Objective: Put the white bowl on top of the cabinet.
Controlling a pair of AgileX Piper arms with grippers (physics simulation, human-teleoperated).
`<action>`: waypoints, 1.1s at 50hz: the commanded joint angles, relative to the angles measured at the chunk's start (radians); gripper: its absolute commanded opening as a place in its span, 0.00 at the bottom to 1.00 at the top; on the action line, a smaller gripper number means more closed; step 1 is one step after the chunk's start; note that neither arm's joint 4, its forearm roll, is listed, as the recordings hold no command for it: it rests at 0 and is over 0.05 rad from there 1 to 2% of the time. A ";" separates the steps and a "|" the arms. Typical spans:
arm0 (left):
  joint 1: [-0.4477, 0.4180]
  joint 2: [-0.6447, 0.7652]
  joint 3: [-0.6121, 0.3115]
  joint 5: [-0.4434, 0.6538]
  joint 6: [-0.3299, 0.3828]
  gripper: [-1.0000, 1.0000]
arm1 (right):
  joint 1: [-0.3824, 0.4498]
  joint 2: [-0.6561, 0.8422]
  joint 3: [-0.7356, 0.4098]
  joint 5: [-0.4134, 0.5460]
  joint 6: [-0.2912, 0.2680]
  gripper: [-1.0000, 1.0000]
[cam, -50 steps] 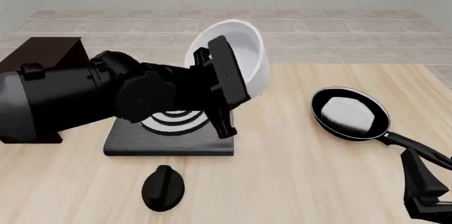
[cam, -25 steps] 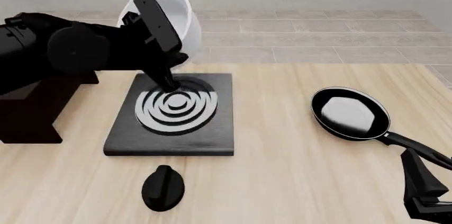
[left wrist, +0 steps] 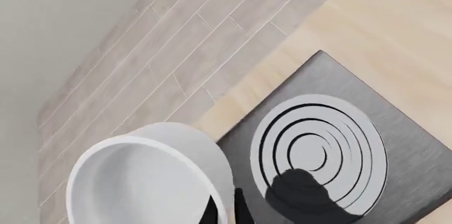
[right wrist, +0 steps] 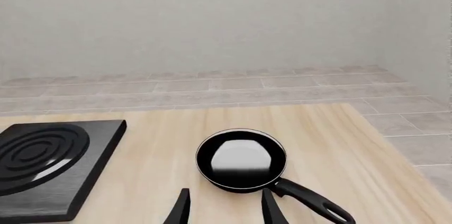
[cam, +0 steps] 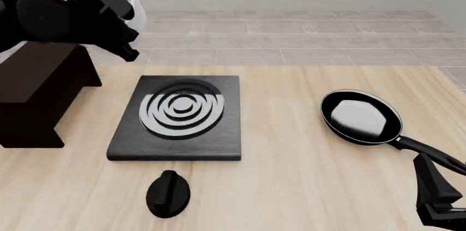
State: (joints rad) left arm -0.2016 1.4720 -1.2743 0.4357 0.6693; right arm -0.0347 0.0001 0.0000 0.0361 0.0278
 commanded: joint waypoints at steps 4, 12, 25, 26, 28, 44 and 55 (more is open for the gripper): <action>0.143 0.063 -0.102 0.017 -0.012 0.00 | 0.000 0.000 0.000 0.000 0.000 1.00; 0.186 0.082 -0.138 0.042 -0.041 0.00 | 0.000 0.000 0.000 0.000 0.001 1.00; 0.307 0.140 -0.149 0.025 -0.012 0.00 | 0.001 0.000 0.000 -0.005 -0.001 1.00; 0.313 0.144 -0.155 0.026 -0.012 0.00 | 0.001 0.000 0.000 -0.004 -0.001 1.00; 0.323 0.152 -0.170 0.032 -0.019 0.00 | 0.001 0.000 0.000 -0.006 -0.002 1.00; 0.408 0.215 -0.154 0.002 -0.012 0.00 | 0.000 0.000 0.000 -0.007 -0.001 1.00; 0.442 0.254 -0.090 -0.062 -0.005 0.00 | 0.000 0.000 0.000 -0.006 0.001 1.00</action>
State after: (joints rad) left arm 0.2025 1.7005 -1.3880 0.4199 0.6605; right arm -0.0345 0.0001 0.0000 0.0303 0.0278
